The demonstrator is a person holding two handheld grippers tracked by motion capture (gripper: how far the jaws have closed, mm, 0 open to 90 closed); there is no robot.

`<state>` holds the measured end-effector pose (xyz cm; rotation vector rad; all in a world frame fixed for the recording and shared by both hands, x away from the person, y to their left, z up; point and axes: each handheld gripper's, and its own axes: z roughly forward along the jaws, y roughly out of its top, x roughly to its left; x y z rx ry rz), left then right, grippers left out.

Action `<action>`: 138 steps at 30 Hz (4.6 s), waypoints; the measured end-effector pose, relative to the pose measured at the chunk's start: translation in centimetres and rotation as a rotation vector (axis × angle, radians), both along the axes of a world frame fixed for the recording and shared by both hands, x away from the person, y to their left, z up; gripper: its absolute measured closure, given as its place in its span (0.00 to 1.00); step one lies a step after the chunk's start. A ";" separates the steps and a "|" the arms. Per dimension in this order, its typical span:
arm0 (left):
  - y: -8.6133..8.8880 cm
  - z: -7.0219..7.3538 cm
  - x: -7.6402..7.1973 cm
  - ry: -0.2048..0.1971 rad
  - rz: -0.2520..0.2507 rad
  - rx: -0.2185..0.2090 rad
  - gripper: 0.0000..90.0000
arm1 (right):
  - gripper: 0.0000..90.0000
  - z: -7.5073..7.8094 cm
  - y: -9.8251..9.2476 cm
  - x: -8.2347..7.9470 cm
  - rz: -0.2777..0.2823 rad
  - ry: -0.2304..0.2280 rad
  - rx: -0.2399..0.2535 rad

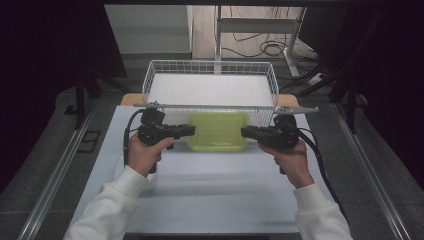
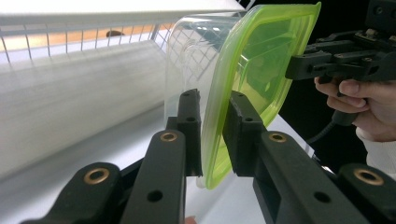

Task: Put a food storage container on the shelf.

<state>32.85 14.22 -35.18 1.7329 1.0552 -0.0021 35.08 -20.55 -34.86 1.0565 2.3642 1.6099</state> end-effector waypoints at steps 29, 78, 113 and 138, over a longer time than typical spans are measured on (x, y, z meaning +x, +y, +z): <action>0.7 5.9 6.3 -0.063 -0.008 0.026 0.88 | 0.87 6.7 0.8 5.4 -0.017 -0.061 0.009; 1.8 2.5 18.6 0.331 0.125 -0.111 0.83 | 0.81 2.6 3.0 16.3 -0.291 0.343 0.168; 1.8 4.9 12.0 -0.042 0.100 0.014 0.20 | 0.36 4.7 0.9 10.8 -0.317 0.113 0.178; 5.7 -2.7 -3.0 -0.095 0.022 0.152 0.23 | 0.32 -2.5 -4.9 -2.5 -0.158 0.000 -0.088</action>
